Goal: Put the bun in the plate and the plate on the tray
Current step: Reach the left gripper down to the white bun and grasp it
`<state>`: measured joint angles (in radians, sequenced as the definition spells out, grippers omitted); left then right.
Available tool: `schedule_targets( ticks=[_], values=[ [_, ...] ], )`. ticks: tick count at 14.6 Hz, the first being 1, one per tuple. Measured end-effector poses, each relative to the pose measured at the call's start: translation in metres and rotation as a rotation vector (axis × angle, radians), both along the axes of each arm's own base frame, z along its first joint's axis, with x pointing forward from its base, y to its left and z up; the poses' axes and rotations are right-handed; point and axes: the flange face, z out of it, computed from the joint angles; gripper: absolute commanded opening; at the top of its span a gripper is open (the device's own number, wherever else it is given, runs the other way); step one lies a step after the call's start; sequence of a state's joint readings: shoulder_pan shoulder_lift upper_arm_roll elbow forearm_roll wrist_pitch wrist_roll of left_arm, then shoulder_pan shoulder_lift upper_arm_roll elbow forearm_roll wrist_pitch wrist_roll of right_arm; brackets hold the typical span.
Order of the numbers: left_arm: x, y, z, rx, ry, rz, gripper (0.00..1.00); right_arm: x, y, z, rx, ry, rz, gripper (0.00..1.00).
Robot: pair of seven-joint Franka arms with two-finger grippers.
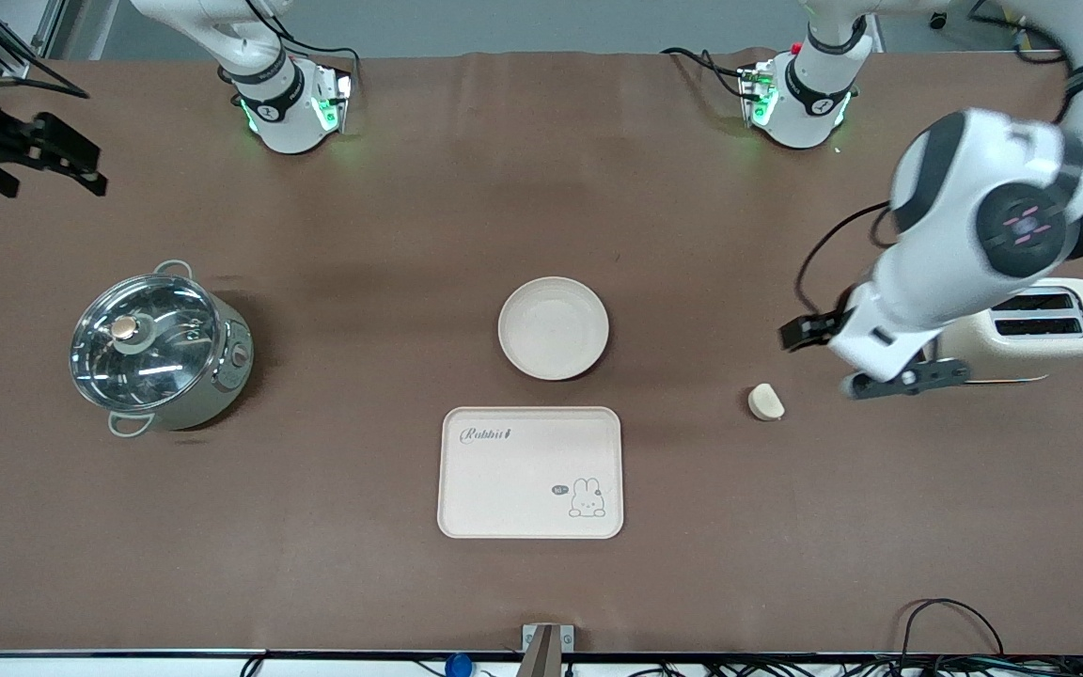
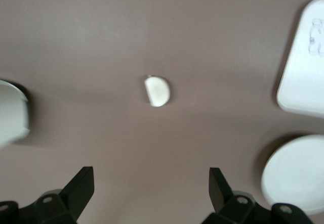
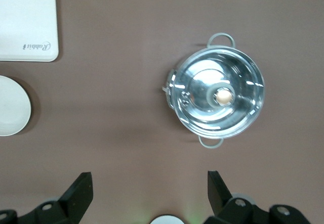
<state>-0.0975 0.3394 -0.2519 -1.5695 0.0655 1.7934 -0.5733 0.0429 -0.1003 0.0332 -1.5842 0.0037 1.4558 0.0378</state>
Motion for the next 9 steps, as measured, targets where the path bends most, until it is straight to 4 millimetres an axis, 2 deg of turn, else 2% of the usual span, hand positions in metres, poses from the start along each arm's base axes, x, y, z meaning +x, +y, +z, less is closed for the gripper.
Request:
schedule_targets(
  ticks=[2,3,4,6,7,9],
  values=[
    [0.006,-0.025,-0.052,0.005,0.011,0.080,1.00,0.024,0.015,-0.041,0.039,0.016,0.005,1.00],
    [0.009,-0.030,-0.079,0.001,0.009,0.114,1.00,0.037,0.020,-0.068,0.068,0.033,-0.013,1.00],
    [0.013,-0.029,-0.106,-0.008,0.000,0.162,1.00,0.052,0.025,-0.097,0.097,0.055,-0.042,1.00],
    [0.018,-0.015,-0.160,-0.019,-0.026,0.252,1.00,0.082,0.047,-0.159,0.143,0.091,-0.082,1.00],
    [0.019,-0.006,-0.185,-0.014,-0.028,0.268,0.99,0.093,0.062,-0.189,0.147,0.106,-0.096,1.00],
    [0.019,0.008,-0.219,0.024,-0.024,0.264,0.95,0.106,0.100,-0.233,0.146,0.107,-0.112,1.00]
  ],
)
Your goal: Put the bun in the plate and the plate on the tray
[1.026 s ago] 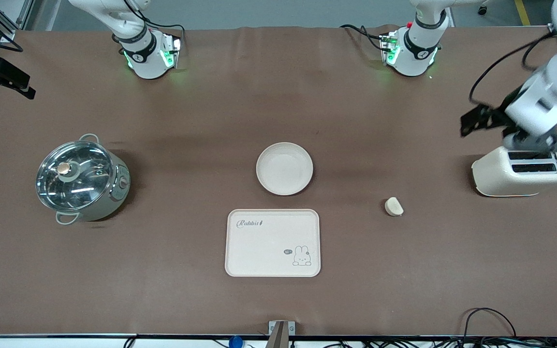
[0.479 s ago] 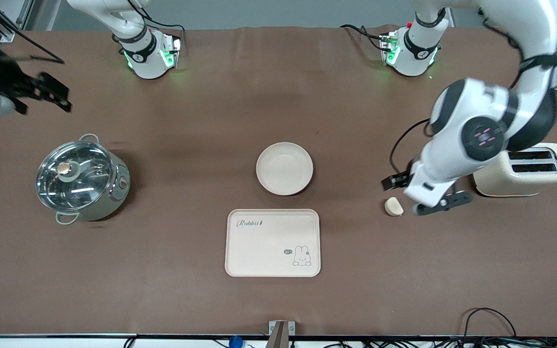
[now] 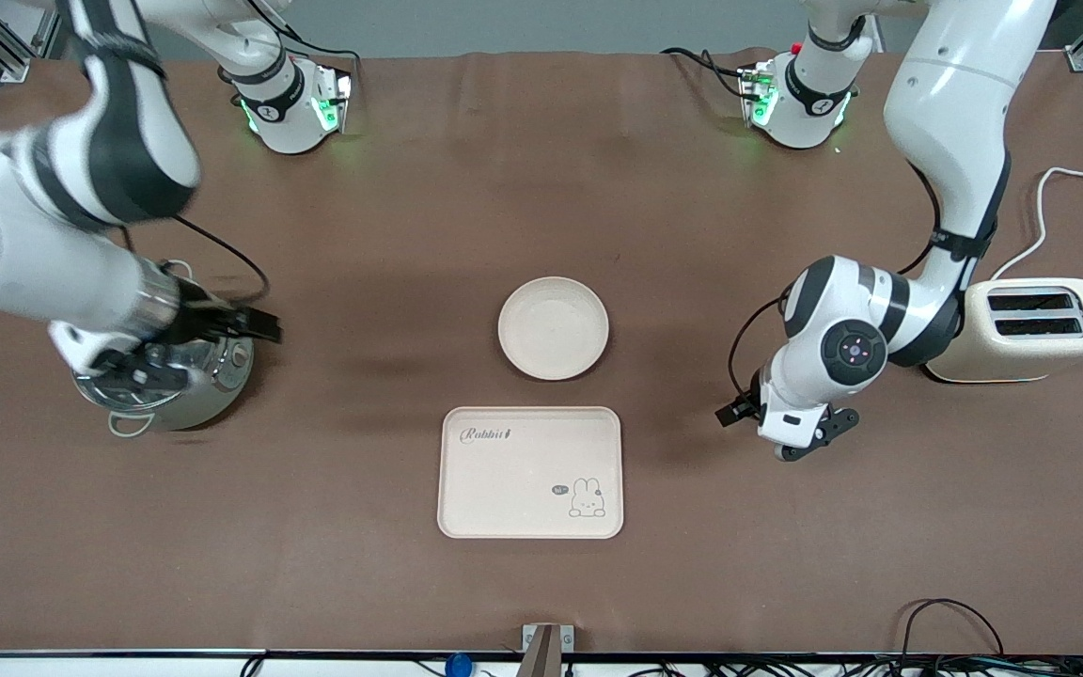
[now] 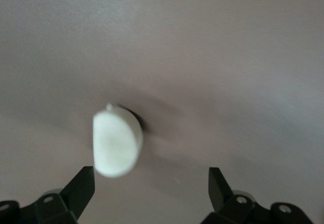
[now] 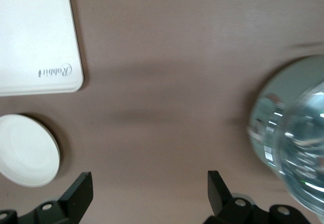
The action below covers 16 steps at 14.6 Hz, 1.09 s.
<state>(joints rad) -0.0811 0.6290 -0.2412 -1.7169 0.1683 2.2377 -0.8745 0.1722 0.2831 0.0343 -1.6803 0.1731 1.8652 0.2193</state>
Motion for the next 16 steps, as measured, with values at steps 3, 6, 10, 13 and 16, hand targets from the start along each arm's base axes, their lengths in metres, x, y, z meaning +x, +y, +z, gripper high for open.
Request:
schedule_targets(
  ticks=[3,6,10,13,16],
  values=[
    [0.006,0.028,-0.019,0.021,0.009,0.032,0.91,-0.001,0.067,-0.044,-0.010,-0.014,-0.017,1.00],
    [0.007,0.040,-0.033,0.016,0.018,0.051,0.77,-0.019,0.101,-0.089,-0.020,-0.022,-0.019,1.00],
    [0.005,0.033,-0.042,0.014,0.021,0.080,0.49,-0.075,0.157,-0.153,-0.022,-0.087,-0.048,1.00],
    [0.000,0.028,-0.046,0.018,0.032,0.100,0.31,-0.121,0.212,-0.175,-0.011,-0.120,-0.054,1.00],
    [-0.004,0.022,-0.044,0.023,0.048,0.123,0.29,-0.155,0.259,-0.196,0.010,-0.150,-0.060,1.00]
  ],
)
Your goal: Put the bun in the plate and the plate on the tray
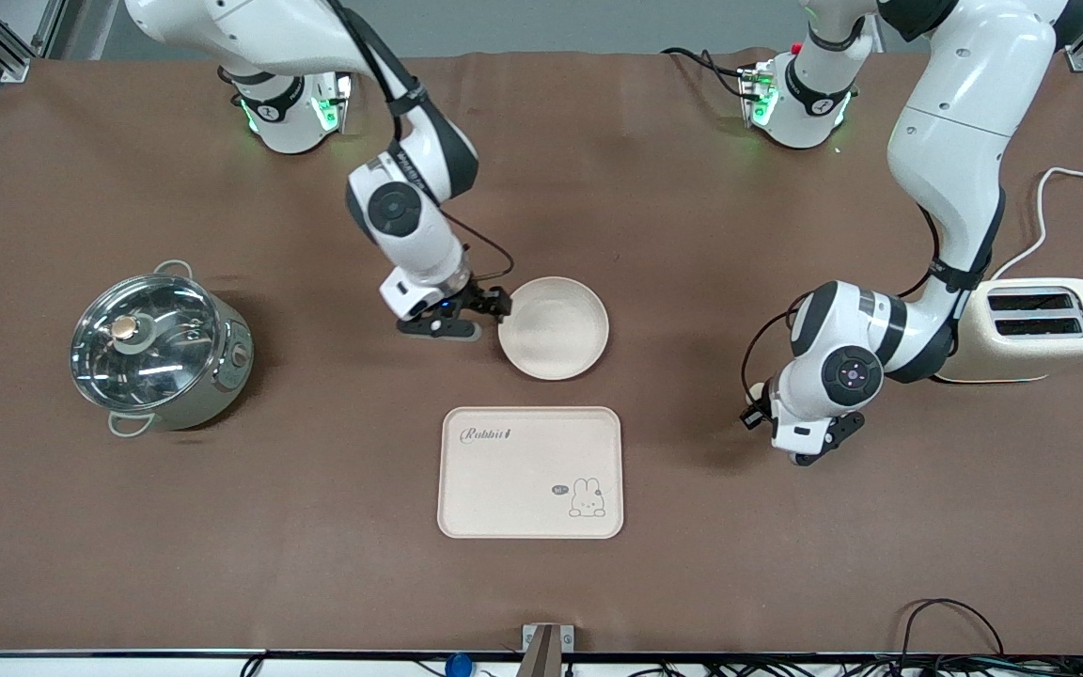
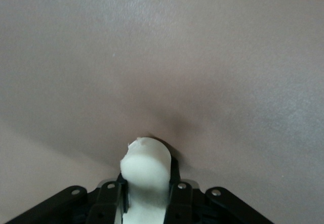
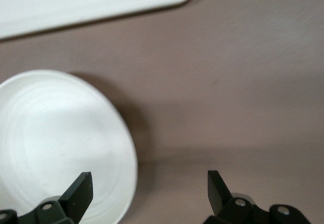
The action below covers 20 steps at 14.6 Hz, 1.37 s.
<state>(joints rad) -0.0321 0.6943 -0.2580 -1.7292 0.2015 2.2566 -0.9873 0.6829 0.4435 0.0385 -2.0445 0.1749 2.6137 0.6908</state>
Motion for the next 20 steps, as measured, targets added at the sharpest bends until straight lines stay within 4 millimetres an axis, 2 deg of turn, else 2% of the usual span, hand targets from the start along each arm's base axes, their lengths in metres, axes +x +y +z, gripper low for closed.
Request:
schedule_targets(
  ticks=[1,3,5,8,11,13,15,16,17,18,19,20],
  values=[
    [-0.003,-0.008,0.002,-0.002,0.009,0.017,0.29,-0.005,0.007,-0.008,0.006,-0.010,0.000,0.98],
    [-0.012,-0.041,0.018,-0.019,0.013,0.055,0.30,-0.005,0.008,-0.024,0.008,-0.018,-0.018,0.95],
    [-0.027,-0.088,0.043,-0.045,0.007,0.095,0.31,-0.002,0.009,-0.034,0.005,-0.016,-0.029,0.95],
    [-0.061,-0.162,0.067,-0.078,0.012,0.147,0.33,0.003,0.014,-0.045,0.003,-0.011,-0.034,0.80],
    [-0.099,-0.221,0.065,-0.069,0.024,0.182,0.33,0.006,0.015,-0.054,-0.003,-0.005,-0.037,0.68],
    [-0.118,-0.251,0.052,-0.094,0.020,0.198,0.36,0.006,0.015,-0.055,-0.003,-0.005,-0.038,0.66],
    [-0.132,-0.273,0.034,-0.124,0.022,0.210,0.41,0.006,0.015,-0.055,-0.003,-0.005,-0.038,0.66],
    [-0.137,-0.280,0.027,-0.134,0.024,0.213,0.48,0.006,0.016,-0.055,-0.003,-0.005,-0.038,0.53],
    [-0.142,-0.286,0.022,-0.142,0.026,0.208,0.62,0.006,0.016,-0.055,-0.003,-0.005,-0.036,0.35],
    [-0.146,-0.291,0.019,-0.144,0.029,0.201,0.83,0.005,0.017,-0.055,-0.003,-0.005,-0.035,0.19],
    [-0.150,-0.295,0.018,-0.144,0.031,0.196,1.00,0.005,0.017,-0.055,-0.002,-0.006,-0.034,0.08],
    [-0.152,-0.297,0.018,-0.143,0.031,0.194,1.00,0.004,0.019,-0.053,0.001,-0.009,-0.033,0.02]
  ],
)
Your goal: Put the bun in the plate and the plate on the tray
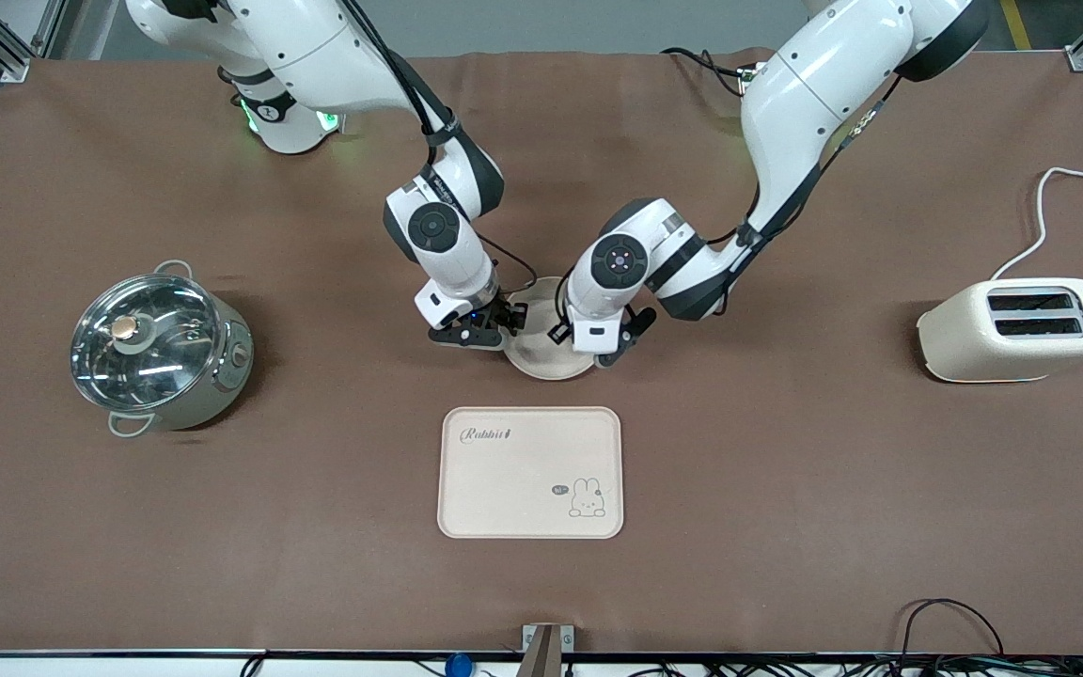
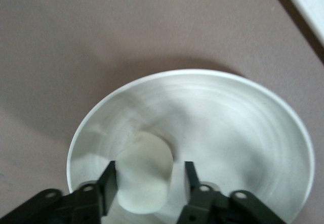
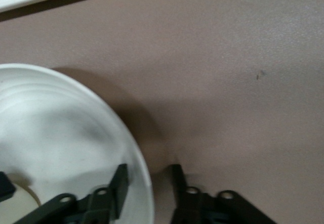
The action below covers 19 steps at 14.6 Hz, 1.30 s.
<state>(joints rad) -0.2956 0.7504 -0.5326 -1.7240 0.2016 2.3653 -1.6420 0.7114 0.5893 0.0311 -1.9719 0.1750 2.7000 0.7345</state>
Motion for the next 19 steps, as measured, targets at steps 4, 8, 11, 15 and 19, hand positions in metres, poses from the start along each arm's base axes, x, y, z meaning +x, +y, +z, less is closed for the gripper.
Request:
schedule_targets(
  ticks=[4,8,11,15,19],
  values=[
    [0.017,0.007,0.020,0.006,-0.024,0.018,1.00,0.000,0.004,0.007,0.012,-0.014,0.004,0.00],
    [0.061,0.052,0.107,0.078,-0.113,-0.019,1.00,0.005,0.007,0.017,0.035,-0.036,-0.020,0.00],
    [0.091,0.111,0.186,0.126,-0.178,-0.150,1.00,0.034,0.010,0.055,0.145,-0.061,-0.159,0.00],
    [0.119,0.205,0.275,0.177,-0.255,-0.331,1.00,0.094,0.002,0.077,0.241,-0.080,-0.306,0.00],
    [0.127,0.280,0.338,0.226,-0.251,-0.483,1.00,0.149,-0.043,0.040,0.231,-0.083,-0.412,0.00]
  ],
)
